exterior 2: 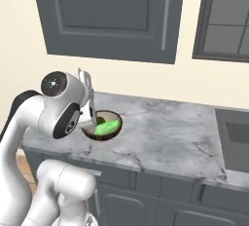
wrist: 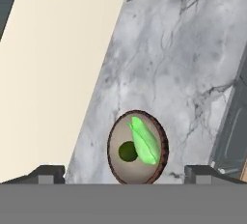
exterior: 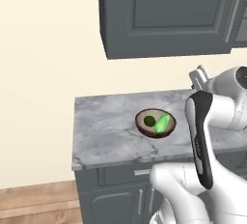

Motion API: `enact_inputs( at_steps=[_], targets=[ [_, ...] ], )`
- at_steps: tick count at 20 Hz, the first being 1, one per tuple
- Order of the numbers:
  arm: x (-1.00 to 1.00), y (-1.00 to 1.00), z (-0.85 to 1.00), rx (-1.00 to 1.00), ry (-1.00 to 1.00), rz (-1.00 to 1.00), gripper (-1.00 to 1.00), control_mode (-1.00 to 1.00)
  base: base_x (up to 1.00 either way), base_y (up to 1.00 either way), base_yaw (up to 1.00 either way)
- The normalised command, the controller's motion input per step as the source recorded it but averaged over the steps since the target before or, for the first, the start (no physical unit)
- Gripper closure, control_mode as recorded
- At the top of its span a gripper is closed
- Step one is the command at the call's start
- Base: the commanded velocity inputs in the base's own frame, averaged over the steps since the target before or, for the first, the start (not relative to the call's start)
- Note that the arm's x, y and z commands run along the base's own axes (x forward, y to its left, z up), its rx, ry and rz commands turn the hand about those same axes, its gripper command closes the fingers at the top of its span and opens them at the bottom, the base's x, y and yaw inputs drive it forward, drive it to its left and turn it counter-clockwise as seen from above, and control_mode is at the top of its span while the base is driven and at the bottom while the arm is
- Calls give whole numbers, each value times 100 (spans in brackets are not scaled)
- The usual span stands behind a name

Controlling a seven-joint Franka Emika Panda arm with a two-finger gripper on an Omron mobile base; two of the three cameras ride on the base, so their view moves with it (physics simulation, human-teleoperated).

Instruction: Place the bowl with the lime and corn on the second highest shelf of the fridge. Place the bowl with the fish and steak on the top shelf of the fridge.

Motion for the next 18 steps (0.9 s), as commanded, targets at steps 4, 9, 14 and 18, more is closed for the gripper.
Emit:
enact_inputs(
  at_steps=[4, 9, 14, 18],
  targets=[
    [4, 0, -1, 0, 0, 1, -100, -100, 13, 14, 0],
    [9, -38, -72, 0, 40, 8, -100, -100, 0, 0, 0],
    [13, -10, -77, 8, 36, 20, -100, -100, 0, 0, 0],
    [4, 6, -39, 12, 2, 9, -100, -100, 0, 0, 0]
  ],
)
